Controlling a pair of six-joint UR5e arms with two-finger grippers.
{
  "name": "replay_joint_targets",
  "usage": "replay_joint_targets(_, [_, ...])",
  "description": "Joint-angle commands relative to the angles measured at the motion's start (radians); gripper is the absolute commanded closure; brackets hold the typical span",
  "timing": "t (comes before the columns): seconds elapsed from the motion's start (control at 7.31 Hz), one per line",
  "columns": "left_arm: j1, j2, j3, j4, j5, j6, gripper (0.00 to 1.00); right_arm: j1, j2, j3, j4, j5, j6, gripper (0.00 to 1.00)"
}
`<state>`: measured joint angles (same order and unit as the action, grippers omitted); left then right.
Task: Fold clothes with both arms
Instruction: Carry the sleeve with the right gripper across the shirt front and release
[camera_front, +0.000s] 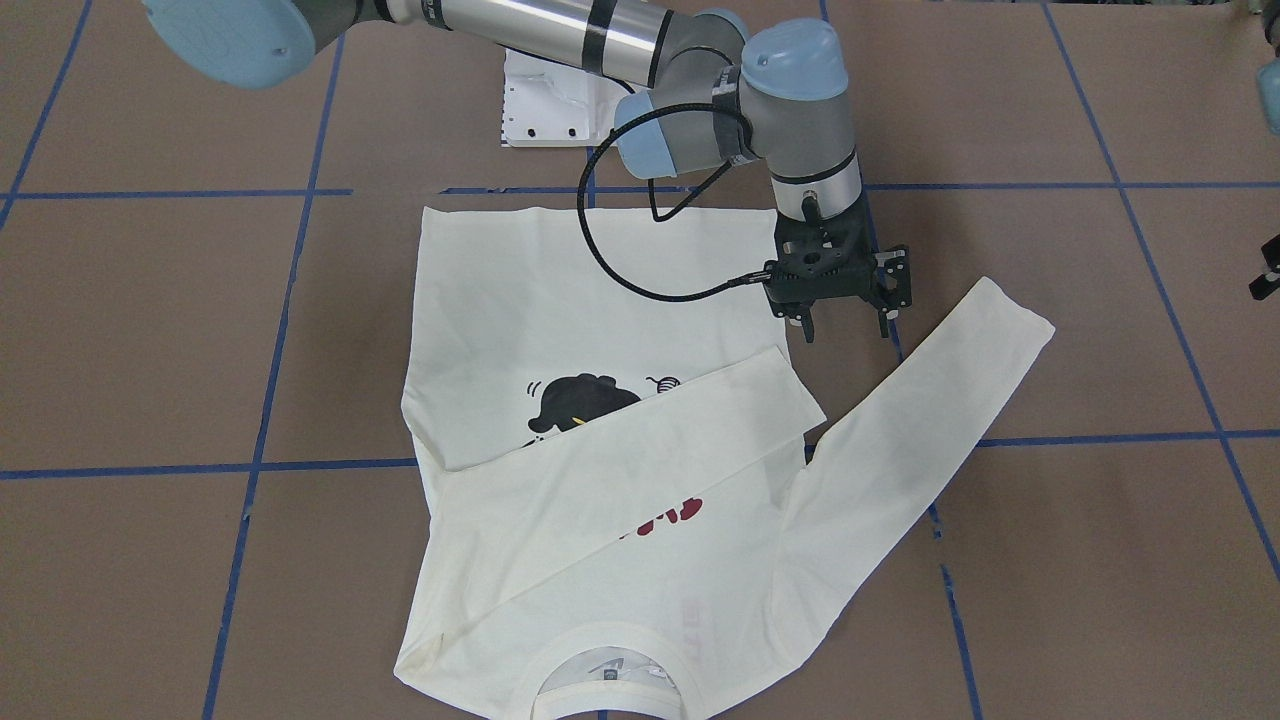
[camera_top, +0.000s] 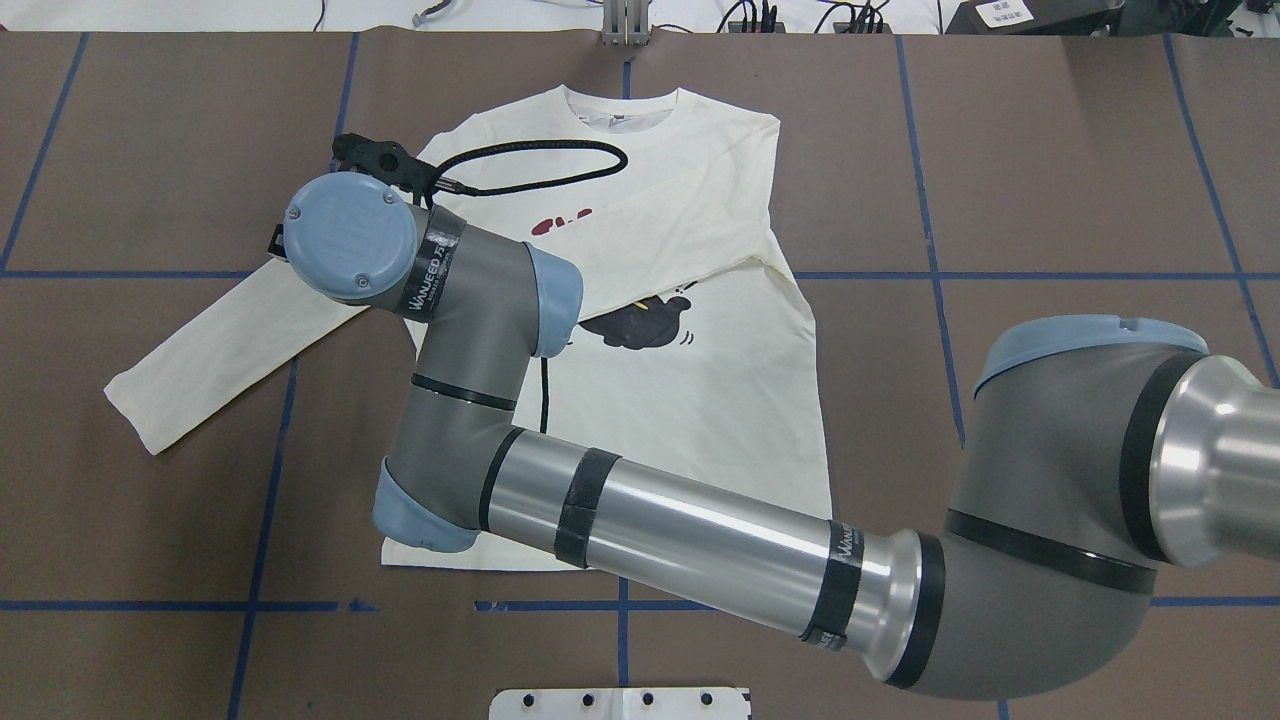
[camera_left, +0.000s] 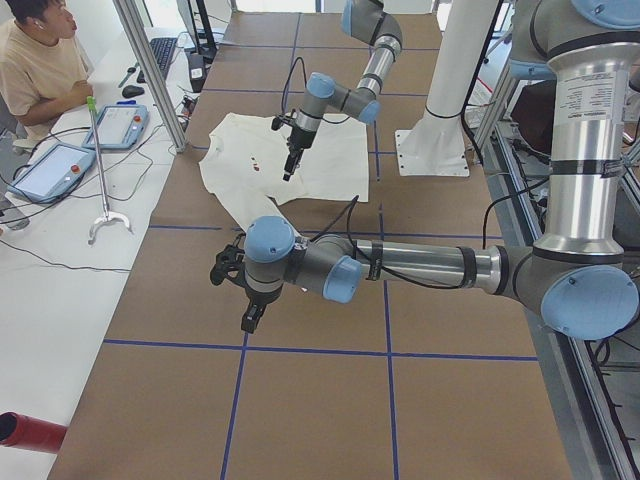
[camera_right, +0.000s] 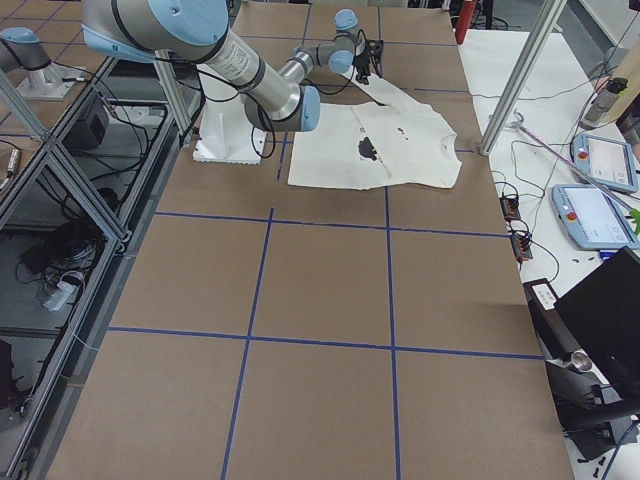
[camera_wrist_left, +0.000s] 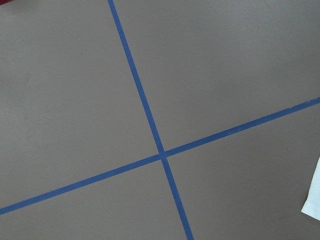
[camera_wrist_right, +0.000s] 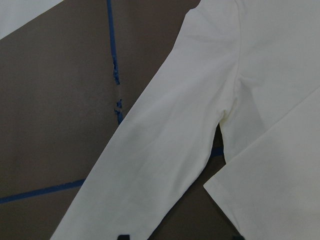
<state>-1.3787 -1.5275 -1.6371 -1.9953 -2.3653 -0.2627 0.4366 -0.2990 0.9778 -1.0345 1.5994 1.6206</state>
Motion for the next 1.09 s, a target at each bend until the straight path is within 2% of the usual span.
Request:
replay_joint_targets(0.0, [0.165, 0.018, 0.020, -0.094, 0.004, -0.271, 0.00, 0.087, -0.288, 0.338, -0.030, 0.148, 0.047, 0.00])
replay_joint_targets(0.14, [0.193, 0.018, 0.023, -0.094, 0.006, -0.315, 0.00, 0.146, -0.437, 0.480, -0.042, 0.228, 0.036, 0.00])
replay_joint_targets(0.41, [0.283, 0.007, 0.025, -0.095, 0.056, -0.383, 0.01, 0.267, -0.671, 0.670, -0.041, 0.359, 0.022, 0.00])
replay_joint_targets(0.55, [0.311, -0.002, 0.031, -0.094, 0.060, -0.415, 0.02, 0.315, -0.780, 0.761, -0.038, 0.420, -0.052, 0.00])
replay_joint_targets(0.68, [0.341, -0.009, 0.033, -0.094, 0.063, -0.462, 0.03, 0.326, -0.814, 0.786, -0.038, 0.436, -0.092, 0.00])
replay_joint_targets(0.96, [0.401, -0.038, 0.062, -0.086, 0.104, -0.501, 0.09, 0.329, -0.816, 0.786, -0.038, 0.436, -0.094, 0.00])
